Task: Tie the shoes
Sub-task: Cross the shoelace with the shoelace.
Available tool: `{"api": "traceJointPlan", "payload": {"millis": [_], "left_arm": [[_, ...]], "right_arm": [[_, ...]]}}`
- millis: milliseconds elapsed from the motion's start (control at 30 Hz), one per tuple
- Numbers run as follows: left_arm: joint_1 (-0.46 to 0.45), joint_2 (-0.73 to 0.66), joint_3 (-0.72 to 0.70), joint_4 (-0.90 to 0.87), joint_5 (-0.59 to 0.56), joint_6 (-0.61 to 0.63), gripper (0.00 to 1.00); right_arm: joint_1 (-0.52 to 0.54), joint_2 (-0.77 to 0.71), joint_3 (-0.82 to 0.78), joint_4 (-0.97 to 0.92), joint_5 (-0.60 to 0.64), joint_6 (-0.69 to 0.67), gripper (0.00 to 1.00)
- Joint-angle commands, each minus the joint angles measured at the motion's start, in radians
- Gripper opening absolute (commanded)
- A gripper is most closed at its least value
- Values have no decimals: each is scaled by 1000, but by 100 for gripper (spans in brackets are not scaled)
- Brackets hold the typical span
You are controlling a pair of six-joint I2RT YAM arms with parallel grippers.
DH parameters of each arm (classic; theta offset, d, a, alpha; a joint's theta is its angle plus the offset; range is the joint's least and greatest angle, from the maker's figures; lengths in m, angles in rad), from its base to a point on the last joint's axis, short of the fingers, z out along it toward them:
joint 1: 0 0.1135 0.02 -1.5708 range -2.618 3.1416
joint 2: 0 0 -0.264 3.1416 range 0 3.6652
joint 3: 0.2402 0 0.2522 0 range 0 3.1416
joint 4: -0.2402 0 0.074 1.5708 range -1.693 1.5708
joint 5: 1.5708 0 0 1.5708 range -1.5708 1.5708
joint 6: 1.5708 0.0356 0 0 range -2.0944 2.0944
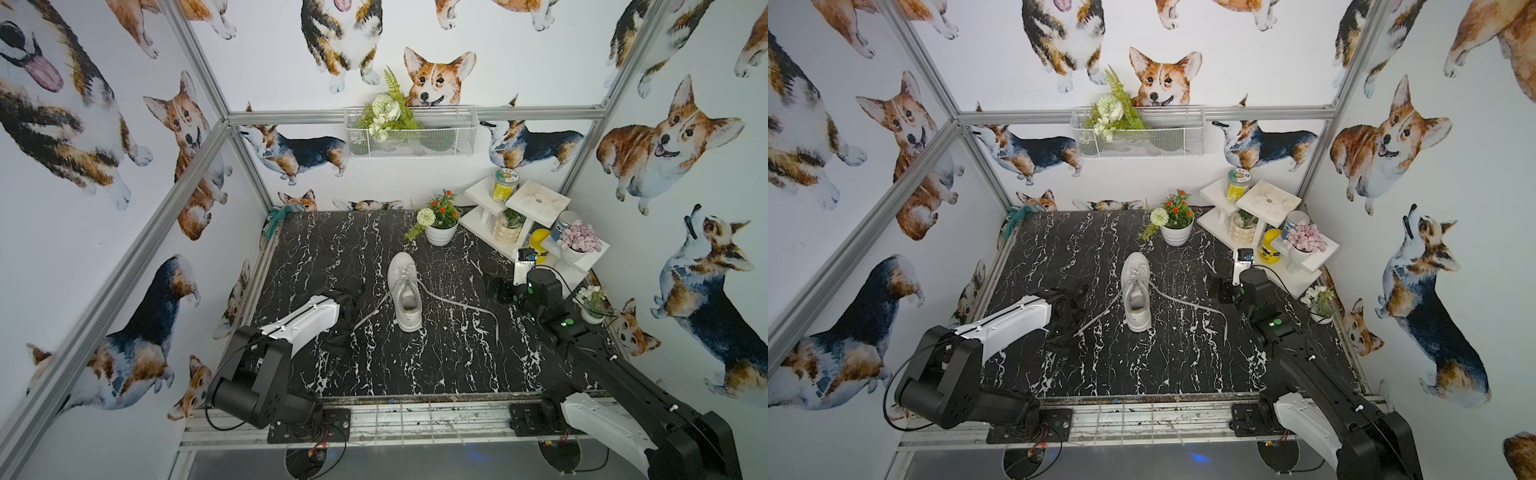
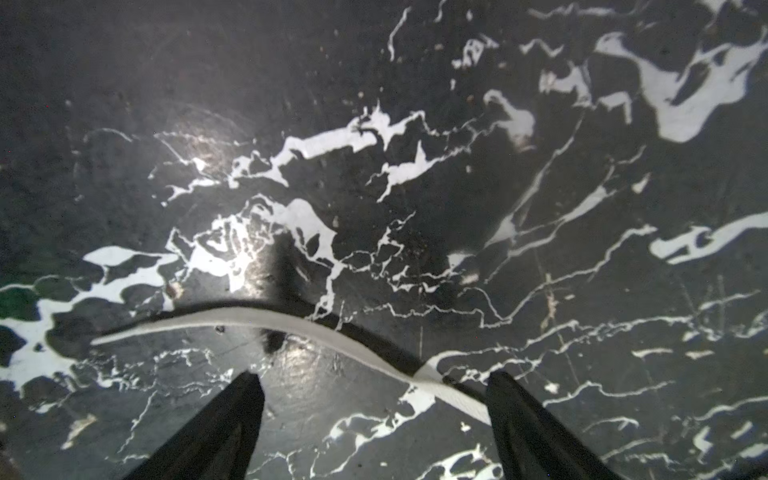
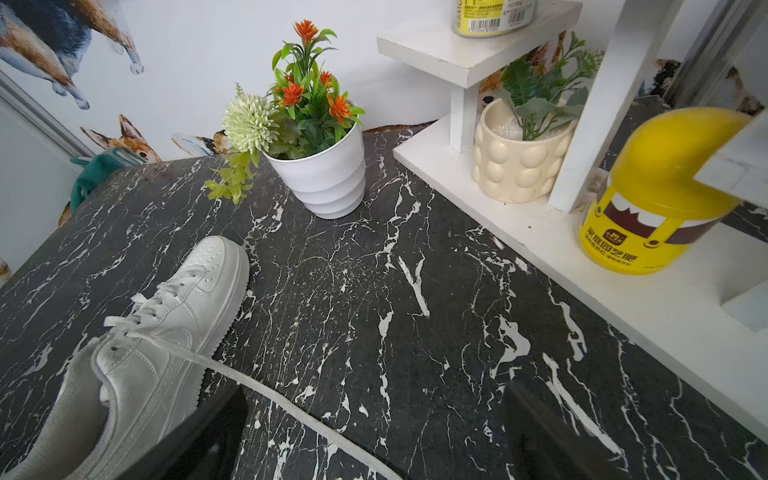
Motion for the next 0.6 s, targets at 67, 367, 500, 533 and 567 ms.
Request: {"api": "traceJointPlan", "payload": {"millis": [67,367,500,533,567], "left_arm": [[1,38,3,22,28,5,86],[7,83,-13,85,48,14,60],[22,84,-18,104,36,38,32],[25,86,-14,106,31,47,24],[30,88,-9,109,21,64,19]], "right_arm": [[2,1,-3,42,9,-7,100],[0,2,3,41,16,-17,100],[1,2,5,42,12,-17,100],[1,3,5,42,12,-17,100],[1,2,7,42,12,-17,100]]}}
